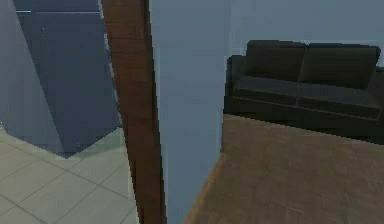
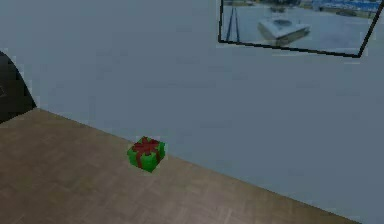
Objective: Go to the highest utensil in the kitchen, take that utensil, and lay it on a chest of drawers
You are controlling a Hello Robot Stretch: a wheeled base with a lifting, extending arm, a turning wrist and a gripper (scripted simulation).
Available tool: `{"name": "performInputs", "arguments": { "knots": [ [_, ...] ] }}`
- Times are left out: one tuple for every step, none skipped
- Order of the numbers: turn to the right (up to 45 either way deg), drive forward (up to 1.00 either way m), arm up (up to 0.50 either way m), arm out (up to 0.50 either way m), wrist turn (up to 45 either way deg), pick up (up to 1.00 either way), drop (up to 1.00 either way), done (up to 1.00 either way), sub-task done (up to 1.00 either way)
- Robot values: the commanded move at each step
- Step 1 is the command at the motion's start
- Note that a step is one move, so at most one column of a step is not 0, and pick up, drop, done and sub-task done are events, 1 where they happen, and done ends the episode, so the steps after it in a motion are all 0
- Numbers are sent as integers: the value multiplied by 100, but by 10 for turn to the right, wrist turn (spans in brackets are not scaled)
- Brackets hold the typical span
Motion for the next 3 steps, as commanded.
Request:
{"name": "performInputs", "arguments": {
  "knots": [
    [0,25,0,0,0,0,0,0,0],
    [-450,0,0,0,0,0,0,0,0],
    [-180,0,0,0,0,0,0,0,0]
  ]
}}
